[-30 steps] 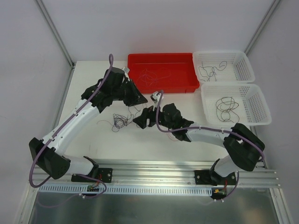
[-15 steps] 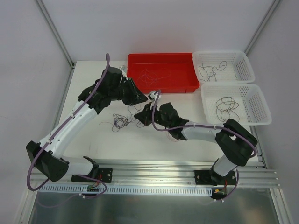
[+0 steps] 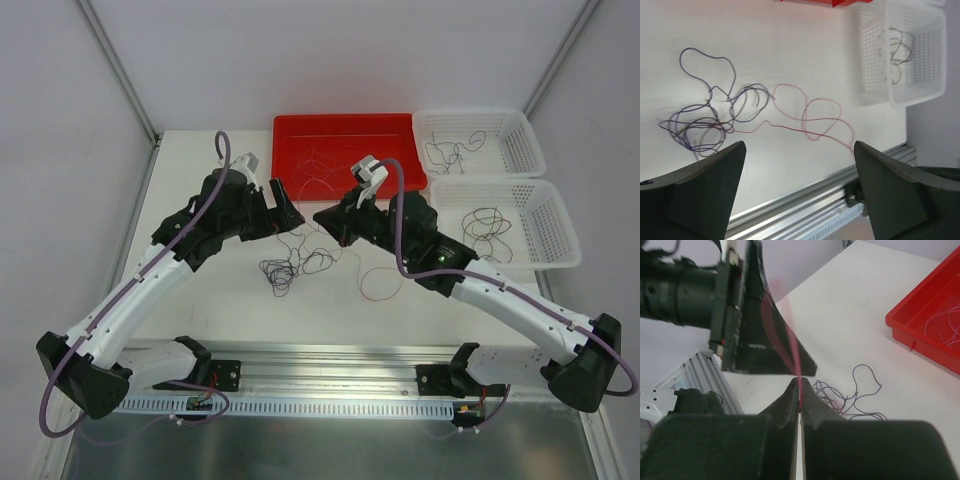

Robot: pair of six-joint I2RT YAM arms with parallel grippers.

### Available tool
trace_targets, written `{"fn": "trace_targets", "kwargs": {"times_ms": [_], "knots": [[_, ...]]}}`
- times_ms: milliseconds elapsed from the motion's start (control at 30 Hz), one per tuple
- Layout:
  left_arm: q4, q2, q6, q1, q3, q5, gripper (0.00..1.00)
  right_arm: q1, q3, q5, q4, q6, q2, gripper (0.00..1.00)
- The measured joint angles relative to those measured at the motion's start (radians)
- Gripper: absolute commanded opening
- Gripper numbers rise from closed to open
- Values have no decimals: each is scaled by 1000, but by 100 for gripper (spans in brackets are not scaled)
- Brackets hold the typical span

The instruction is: Untangle the cables

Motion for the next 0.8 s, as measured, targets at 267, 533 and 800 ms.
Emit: {"fn": "trace_targets", "kwargs": {"times_ms": [267, 533, 800], "knots": [[96, -15, 169, 0, -238, 8, 89, -6, 111, 14, -223, -10, -1, 1], [133, 26, 195, 0, -307, -51, 89, -58, 195, 128, -460, -44, -73, 1], [149, 140, 179, 0, -338, -76, 89, -193, 7, 208, -579, 17, -248, 1]]}}
